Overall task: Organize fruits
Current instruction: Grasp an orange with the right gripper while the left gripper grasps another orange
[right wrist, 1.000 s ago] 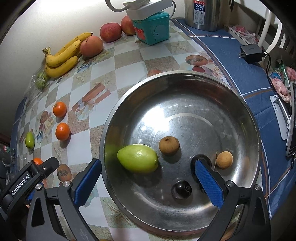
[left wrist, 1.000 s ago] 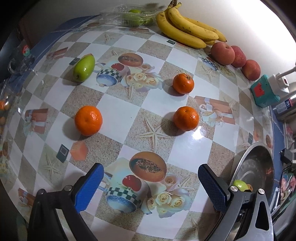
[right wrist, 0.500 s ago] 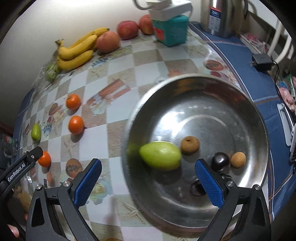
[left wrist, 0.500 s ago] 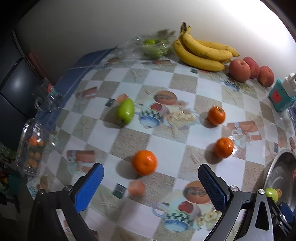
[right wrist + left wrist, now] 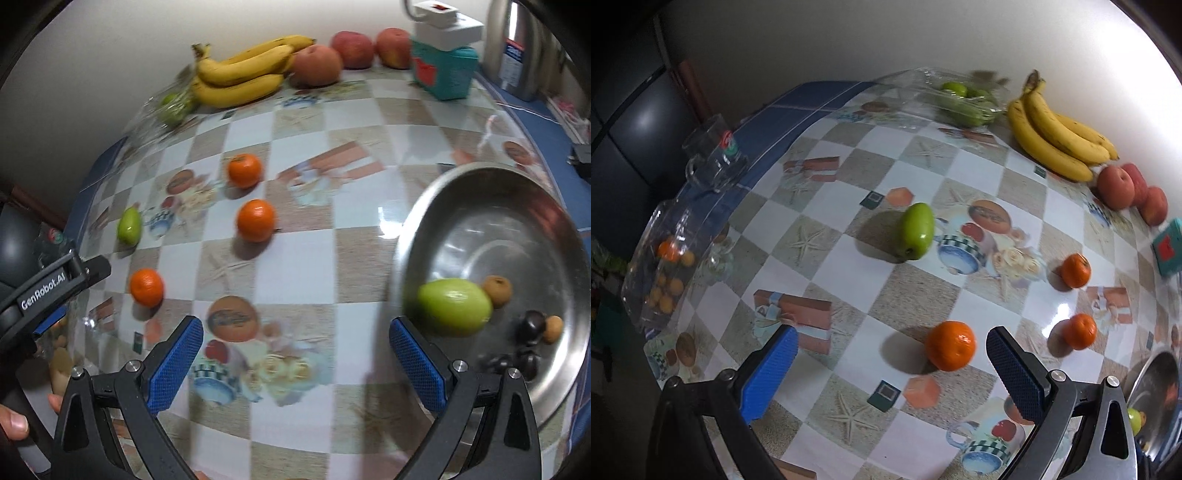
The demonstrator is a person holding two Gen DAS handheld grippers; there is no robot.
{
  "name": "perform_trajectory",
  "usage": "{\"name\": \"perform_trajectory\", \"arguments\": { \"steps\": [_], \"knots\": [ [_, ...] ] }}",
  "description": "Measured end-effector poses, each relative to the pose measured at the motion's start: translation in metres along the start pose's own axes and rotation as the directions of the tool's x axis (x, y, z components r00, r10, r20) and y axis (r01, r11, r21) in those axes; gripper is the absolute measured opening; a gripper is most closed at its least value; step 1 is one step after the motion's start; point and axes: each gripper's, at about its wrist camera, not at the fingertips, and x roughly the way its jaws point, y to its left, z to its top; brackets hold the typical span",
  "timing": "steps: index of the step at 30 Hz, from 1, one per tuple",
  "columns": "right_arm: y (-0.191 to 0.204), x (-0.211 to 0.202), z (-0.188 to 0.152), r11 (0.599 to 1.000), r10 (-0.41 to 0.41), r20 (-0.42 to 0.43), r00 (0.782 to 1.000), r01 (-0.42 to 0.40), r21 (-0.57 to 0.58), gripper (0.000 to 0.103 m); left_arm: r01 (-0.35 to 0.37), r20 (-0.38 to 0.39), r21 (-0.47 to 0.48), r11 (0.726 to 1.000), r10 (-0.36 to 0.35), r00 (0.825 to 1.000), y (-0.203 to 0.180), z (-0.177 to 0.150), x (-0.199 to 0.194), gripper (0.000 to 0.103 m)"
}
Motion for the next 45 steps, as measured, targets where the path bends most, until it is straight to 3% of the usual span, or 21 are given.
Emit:
{"name": "perform_trajectory", "arguments": {
  "steps": [14, 18, 22, 26, 30, 33, 34, 36, 40, 45],
  "knots": [
    [0.015, 0.044, -0.002, 0.995, -0.066, -0.092, 0.994, 0.059, -0.075, 0.101, -0.003, -0.118, 0.053, 0.999, 0.009, 0.993, -0.017, -0.009, 0.036, 0.103],
    [0.017, 0.044, 0.008, 0.996, -0.053, -0.051, 0.997, 0.050, -0.071, 0.101, 0.065, -0.147, 0.039, 0.997, -0.059, 0.987, -0.018, -0.009, 0.041, 0.103],
    [0.027, 0.037, 0.021, 0.993, -0.051, 0.004, 0.999, 0.051, -0.102, 0.101, 0.074, -0.151, 0.049, 0.996, -0.066, 0.986, -0.022, -0.006, 0.044, 0.103],
    [0.040, 0.041, 0.033, 0.988, -0.052, 0.047, 0.998, 0.058, -0.141, 0.101, 0.115, -0.164, -0.018, 0.993, -0.116, 0.980, -0.016, -0.001, 0.049, 0.102],
    [0.044, 0.050, 0.043, 0.984, -0.075, 0.051, 0.996, 0.082, -0.161, 0.100, 0.112, -0.162, -0.043, 0.993, -0.117, 0.980, -0.011, 0.003, 0.051, 0.102],
    [0.042, 0.052, 0.047, 0.984, -0.068, 0.050, 0.996, 0.076, -0.162, 0.090, 0.124, -0.173, -0.081, 0.989, -0.136, 0.976, -0.006, 0.006, 0.054, 0.101],
    [0.041, 0.053, 0.049, 0.985, -0.066, 0.048, 0.997, 0.073, -0.159, 0.081, 0.134, -0.176, -0.094, 0.987, -0.149, 0.973, -0.005, 0.006, 0.055, 0.101],
    [0.040, 0.057, 0.052, 0.984, -0.090, 0.038, 0.995, 0.094, -0.151, 0.076, 0.142, -0.174, -0.123, 0.982, -0.162, 0.971, 0.000, 0.007, 0.055, 0.098],
    [0.037, 0.064, 0.057, 0.984, -0.103, 0.038, 0.994, 0.108, -0.143, 0.059, 0.146, -0.173, -0.120, 0.982, -0.165, 0.971, -0.001, 0.008, 0.054, 0.097],
    [0.040, 0.068, 0.062, 0.987, -0.079, 0.041, 0.996, 0.084, -0.138, 0.056, 0.145, -0.190, -0.087, 0.986, -0.159, 0.969, -0.008, 0.005, 0.056, 0.093]
  ]
}}
